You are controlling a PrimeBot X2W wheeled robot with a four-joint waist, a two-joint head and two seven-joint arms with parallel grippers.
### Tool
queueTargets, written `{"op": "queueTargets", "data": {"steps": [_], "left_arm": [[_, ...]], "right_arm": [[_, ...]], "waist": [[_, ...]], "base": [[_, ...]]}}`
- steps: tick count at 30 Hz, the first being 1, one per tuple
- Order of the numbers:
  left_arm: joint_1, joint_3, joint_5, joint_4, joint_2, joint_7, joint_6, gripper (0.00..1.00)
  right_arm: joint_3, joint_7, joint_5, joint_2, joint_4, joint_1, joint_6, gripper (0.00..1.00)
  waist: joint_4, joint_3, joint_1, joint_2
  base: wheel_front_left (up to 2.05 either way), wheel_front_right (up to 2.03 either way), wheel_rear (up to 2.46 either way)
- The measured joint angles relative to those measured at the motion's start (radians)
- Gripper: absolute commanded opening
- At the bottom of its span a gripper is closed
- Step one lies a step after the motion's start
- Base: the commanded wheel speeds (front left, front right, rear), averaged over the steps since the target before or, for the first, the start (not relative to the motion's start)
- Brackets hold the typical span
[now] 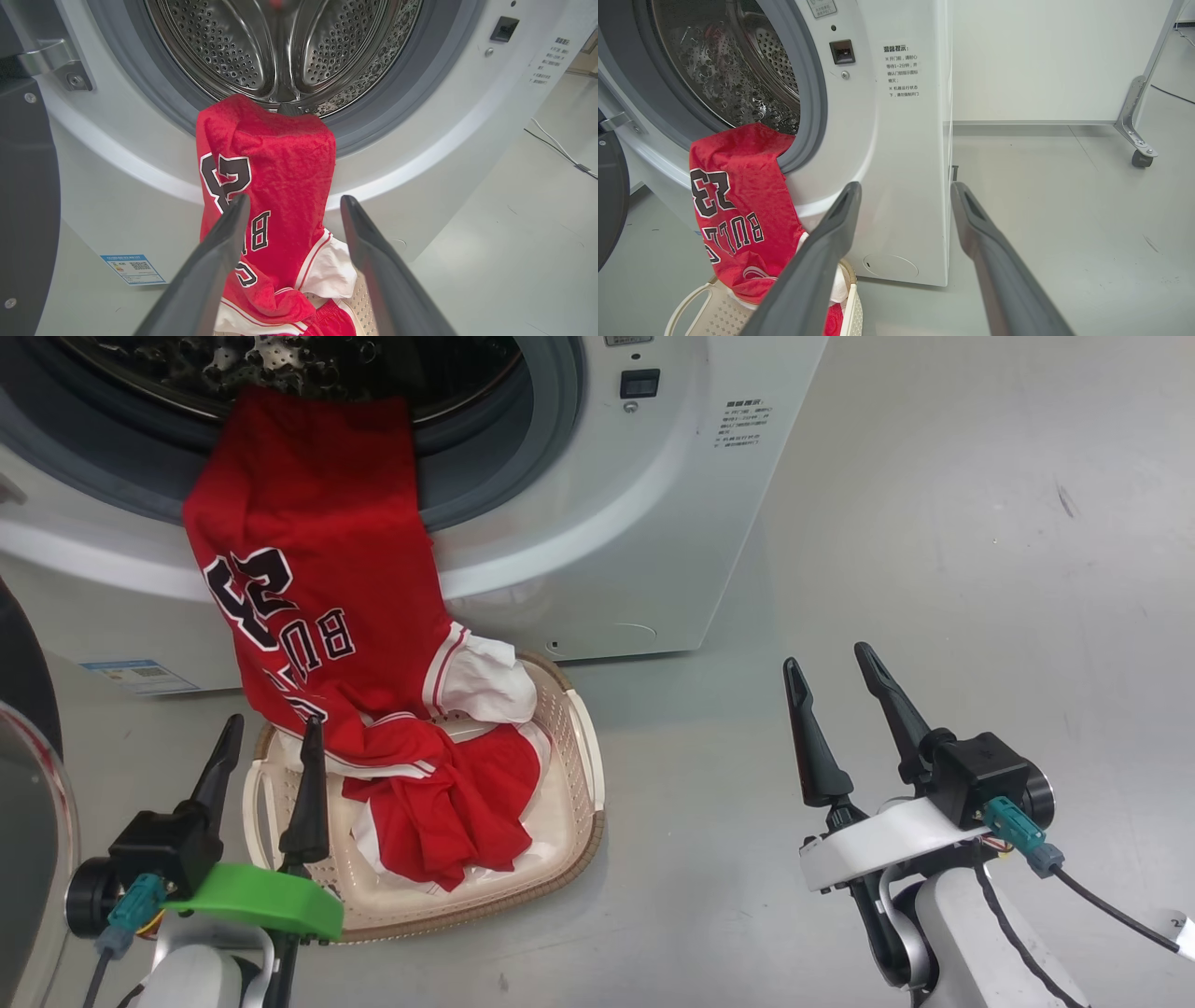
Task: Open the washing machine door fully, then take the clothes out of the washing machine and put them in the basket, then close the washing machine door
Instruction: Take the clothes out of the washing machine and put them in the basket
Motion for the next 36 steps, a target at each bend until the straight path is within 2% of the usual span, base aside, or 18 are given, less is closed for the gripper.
{"op": "queueTargets", "data": {"steps": [15, 20, 29, 36], "left_arm": [[0.018, 0.002, 0.0, -0.044, 0.0, 0.001, 0.022, 1.0], [0.017, 0.016, -0.002, -0.051, 0.0, 0.03, 0.033, 1.0], [-0.021, 0.044, -0.026, 0.007, 0.013, 0.096, 0.043, 1.0], [-0.125, 0.088, -0.047, 0.066, 0.053, 0.153, 0.053, 1.0]], "right_arm": [[-0.005, 0.0, -0.007, 0.001, -0.001, 0.0, 0.009, 1.0], [-0.005, 0.0, -0.008, 0.001, -0.012, 0.0, 0.01, 1.0], [0.019, 0.0, -0.015, 0.001, -0.036, -0.02, 0.015, 1.0], [0.048, 0.0, -0.007, 0.001, -0.061, -0.056, 0.014, 1.0]], "waist": [[-0.009, 0.012, 0.0, 0.0], [-0.011, 0.031, 0.0, 0.0], [-0.027, 0.088, 0.0, 0.0], [-0.049, 0.151, 0.0, 0.0]], "base": [[0.0, 0.0, 0.0], [0.0, 0.0, 0.0], [0.0, 0.0, 0.0], [0.0, 0.0, 0.0]]}}
